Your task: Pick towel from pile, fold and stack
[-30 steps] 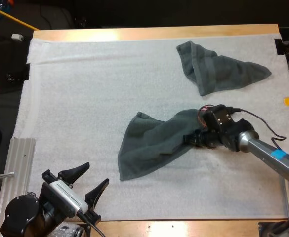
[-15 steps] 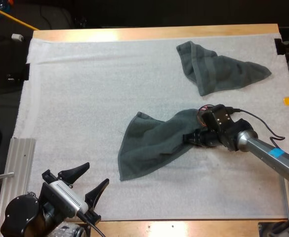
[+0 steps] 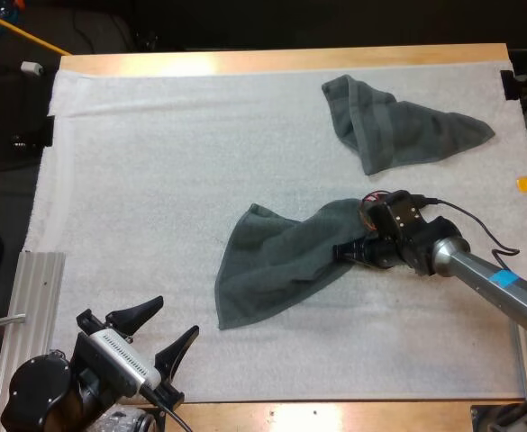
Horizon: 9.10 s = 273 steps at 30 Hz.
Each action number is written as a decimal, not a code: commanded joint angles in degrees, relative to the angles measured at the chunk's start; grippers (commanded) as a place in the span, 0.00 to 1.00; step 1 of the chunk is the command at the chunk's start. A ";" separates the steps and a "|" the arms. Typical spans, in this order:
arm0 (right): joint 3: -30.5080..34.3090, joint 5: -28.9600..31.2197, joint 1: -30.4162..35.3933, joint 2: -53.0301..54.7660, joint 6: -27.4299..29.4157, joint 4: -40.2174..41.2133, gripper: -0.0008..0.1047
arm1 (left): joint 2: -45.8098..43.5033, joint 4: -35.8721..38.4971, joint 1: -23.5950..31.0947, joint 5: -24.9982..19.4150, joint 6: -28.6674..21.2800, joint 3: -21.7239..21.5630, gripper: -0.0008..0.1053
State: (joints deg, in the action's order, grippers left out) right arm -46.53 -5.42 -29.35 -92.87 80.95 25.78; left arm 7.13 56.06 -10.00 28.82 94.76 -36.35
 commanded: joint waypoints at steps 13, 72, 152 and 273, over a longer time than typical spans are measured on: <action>-0.25 4.51 -1.75 4.70 5.37 13.76 0.01 | 0.06 -0.64 -0.30 0.56 0.51 -0.11 0.55; -3.52 9.41 -15.04 17.33 5.89 31.75 0.01 | 0.06 -0.74 -0.30 0.08 0.51 -0.11 0.55; 3.36 9.54 -19.67 19.34 -7.93 35.03 0.01 | 77.65 -7.65 -10.32 13.30 10.41 0.67 0.12; -23.99 23.58 -17.46 19.98 -8.18 46.90 0.58 | 56.56 10.43 -2.98 -10.06 2.41 -22.94 0.52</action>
State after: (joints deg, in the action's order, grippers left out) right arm -70.20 16.83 -46.43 -73.58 73.36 71.05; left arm 64.47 65.64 -12.70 18.35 97.02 -59.47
